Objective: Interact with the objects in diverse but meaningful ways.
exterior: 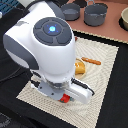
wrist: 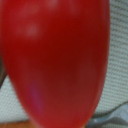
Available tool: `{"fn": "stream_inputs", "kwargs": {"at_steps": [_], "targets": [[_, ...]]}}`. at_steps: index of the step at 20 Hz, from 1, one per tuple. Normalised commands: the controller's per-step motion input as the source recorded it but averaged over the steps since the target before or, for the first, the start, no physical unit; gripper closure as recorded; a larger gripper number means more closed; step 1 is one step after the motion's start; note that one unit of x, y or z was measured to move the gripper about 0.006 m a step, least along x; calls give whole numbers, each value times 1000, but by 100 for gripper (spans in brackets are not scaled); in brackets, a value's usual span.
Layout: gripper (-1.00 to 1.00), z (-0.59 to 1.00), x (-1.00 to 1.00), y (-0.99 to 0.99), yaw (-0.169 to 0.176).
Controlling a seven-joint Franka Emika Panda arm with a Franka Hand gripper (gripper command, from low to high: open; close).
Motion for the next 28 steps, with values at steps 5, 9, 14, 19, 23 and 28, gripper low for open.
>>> {"fn": "stream_inputs", "kwargs": {"at_steps": [5,9,14,19,23,28], "targets": [[100,-216,103,-222,-54],[100,-199,93,-213,-48],[100,-140,91,-199,-46],[100,205,42,-79,-34],[100,986,-244,269,-8],[100,888,-689,443,0]]}}
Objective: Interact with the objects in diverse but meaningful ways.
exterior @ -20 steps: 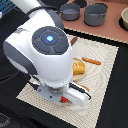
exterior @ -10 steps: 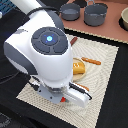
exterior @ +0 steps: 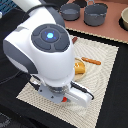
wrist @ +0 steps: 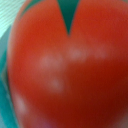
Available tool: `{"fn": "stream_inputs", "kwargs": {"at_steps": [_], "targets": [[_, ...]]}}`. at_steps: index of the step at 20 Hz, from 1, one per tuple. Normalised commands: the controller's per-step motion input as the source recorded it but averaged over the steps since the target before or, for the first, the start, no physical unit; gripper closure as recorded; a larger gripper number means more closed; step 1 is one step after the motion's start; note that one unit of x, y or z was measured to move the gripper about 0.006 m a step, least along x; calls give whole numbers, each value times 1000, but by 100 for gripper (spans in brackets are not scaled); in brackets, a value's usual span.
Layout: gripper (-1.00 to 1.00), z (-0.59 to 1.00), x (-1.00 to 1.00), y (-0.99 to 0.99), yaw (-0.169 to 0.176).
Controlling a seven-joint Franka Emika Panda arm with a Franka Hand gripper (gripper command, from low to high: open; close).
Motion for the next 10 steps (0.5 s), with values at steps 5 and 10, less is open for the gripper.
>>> {"fn": "stream_inputs", "kwargs": {"at_steps": [5,10], "targets": [[100,733,-841,575,0],[100,505,-758,713,34]]}}
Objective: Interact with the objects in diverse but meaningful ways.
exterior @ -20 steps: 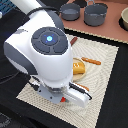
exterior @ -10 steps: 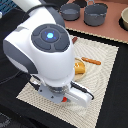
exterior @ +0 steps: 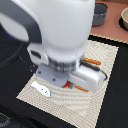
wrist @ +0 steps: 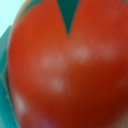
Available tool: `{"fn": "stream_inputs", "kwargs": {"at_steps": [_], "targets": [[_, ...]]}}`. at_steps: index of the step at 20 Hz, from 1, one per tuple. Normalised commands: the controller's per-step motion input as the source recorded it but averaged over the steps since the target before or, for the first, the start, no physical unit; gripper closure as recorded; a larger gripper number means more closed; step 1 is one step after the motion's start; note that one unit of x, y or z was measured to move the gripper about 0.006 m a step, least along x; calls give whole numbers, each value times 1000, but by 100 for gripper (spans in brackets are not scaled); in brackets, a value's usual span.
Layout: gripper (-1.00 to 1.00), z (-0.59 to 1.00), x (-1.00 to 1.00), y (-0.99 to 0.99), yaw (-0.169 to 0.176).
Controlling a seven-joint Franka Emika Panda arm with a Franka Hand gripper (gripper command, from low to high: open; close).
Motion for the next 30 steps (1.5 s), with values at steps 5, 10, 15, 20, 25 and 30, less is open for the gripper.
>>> {"fn": "stream_inputs", "kwargs": {"at_steps": [5,10,15,20,25,30], "targets": [[100,343,-584,653,101],[100,102,-521,575,134],[100,0,-454,478,176],[100,-86,-311,210,173],[100,-285,-367,-13,142],[100,-450,-525,-166,114]]}}
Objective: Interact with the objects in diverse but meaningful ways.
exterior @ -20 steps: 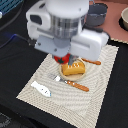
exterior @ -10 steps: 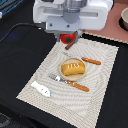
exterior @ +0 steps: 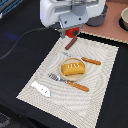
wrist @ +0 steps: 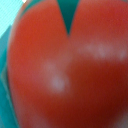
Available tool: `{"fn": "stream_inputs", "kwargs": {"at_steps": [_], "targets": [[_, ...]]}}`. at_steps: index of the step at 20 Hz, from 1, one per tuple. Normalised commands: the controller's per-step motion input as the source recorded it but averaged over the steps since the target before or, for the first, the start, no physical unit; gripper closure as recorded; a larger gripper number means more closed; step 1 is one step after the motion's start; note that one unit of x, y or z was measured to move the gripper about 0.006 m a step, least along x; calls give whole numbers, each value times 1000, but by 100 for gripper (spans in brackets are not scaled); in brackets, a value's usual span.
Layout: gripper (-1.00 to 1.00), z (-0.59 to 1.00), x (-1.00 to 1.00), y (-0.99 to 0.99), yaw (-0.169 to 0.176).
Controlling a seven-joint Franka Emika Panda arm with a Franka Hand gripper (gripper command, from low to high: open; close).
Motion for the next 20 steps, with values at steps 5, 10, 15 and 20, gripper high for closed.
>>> {"fn": "stream_inputs", "kwargs": {"at_steps": [5,10,15,20], "targets": [[100,-425,-766,-79,97],[100,-452,-760,-116,89],[100,-394,-715,-115,65],[100,-426,-683,-197,53]]}}
